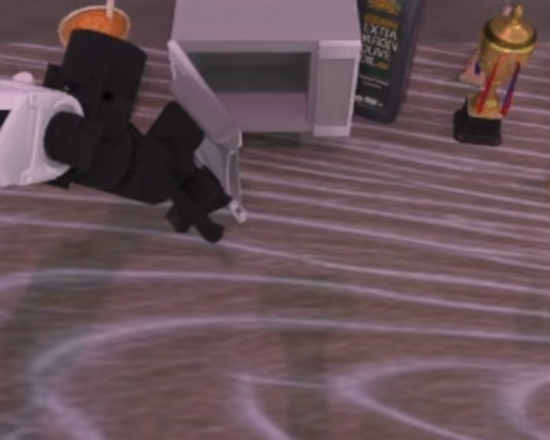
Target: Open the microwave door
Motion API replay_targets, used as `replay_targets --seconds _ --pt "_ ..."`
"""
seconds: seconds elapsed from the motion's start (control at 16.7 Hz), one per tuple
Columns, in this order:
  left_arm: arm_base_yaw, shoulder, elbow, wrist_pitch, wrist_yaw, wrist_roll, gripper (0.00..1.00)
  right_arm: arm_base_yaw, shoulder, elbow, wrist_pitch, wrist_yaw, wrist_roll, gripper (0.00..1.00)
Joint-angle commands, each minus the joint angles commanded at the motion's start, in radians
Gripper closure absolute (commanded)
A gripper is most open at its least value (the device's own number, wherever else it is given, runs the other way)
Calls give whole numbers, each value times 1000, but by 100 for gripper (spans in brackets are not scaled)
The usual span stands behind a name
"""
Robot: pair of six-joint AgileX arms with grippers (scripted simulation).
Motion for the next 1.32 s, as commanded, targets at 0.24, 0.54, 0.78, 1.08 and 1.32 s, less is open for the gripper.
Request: replay_targets --seconds 0.24,0.54,0.78,1.08,1.32 --pt "0 0 0 0 0 0 100 0 0 0 0 0 0 0" --pt "0 0 0 0 0 0 100 0 0 0 0 0 0 0" --pt "0 0 0 0 0 0 100 0 0 0 0 0 0 0" --pt "-4 0 -5 -3 7 -1 100 0 0 0 0 0 0 0" --pt "18 1 4 -25 32 48 100 0 0 0 0 0 0 0"
